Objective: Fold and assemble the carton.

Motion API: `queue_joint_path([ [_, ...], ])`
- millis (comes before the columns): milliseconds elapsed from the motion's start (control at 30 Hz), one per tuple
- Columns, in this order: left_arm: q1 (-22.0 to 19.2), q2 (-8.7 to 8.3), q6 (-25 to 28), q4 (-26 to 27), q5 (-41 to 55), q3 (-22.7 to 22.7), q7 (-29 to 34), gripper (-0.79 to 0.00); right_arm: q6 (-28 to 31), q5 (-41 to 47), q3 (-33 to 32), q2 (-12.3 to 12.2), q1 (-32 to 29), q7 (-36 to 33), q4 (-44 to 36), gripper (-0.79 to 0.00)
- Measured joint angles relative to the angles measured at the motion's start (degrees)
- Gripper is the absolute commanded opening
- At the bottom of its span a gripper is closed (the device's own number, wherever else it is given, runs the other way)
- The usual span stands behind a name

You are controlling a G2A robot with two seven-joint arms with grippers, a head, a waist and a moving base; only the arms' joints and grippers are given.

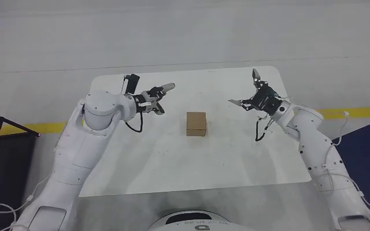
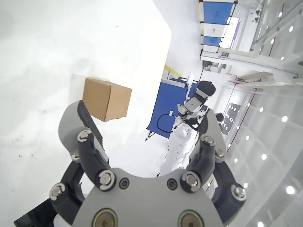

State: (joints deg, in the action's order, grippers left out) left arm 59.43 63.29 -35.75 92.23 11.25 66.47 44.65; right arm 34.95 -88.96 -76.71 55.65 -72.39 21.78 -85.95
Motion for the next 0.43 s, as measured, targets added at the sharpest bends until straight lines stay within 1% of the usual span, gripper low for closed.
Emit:
queue_joint_path([
  [67, -0.43, -0.01, -0.03, -2.07, 0.0, -0.19, 0.0, 0.0, 0.0, 0.0, 0.0, 0.0, 0.0, 0.0, 0.0, 0.0],
  [433, -0.27, -0.01, -0.05, -1.9, 0.0, -0.08, 0.0, 0.0, -0.01, 0.0, 0.0, 0.0, 0.0, 0.0, 0.0, 0.0],
])
